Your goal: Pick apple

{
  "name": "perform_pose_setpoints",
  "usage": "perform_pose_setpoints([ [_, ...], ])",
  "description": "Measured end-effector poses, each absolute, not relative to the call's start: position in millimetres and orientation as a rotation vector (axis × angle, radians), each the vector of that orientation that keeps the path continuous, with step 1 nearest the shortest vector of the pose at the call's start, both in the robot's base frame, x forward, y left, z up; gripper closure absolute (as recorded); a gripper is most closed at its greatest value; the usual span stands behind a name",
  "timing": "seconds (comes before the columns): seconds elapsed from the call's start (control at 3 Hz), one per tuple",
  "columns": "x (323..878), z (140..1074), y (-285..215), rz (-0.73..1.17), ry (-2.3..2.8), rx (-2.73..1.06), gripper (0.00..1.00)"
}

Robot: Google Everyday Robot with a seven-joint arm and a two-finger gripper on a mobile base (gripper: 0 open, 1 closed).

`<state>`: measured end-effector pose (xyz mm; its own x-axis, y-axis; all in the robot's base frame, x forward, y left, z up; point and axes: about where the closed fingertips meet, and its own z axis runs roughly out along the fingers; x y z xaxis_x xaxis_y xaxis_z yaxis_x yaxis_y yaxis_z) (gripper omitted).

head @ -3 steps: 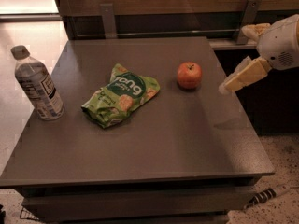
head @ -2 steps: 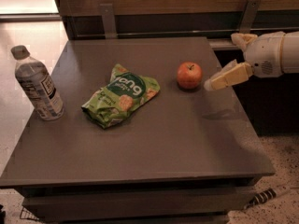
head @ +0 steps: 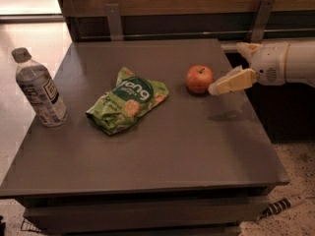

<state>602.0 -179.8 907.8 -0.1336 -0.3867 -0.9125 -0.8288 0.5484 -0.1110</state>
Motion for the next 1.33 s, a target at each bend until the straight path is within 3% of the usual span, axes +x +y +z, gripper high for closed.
perform_pose_setpoints([
  [1.0,635.5,858.0,-143.6,0.669,1.635,-0.935,0.0],
  [1.33,646.0,843.2,-131.8,0.716,1.6,-0.908,0.13],
])
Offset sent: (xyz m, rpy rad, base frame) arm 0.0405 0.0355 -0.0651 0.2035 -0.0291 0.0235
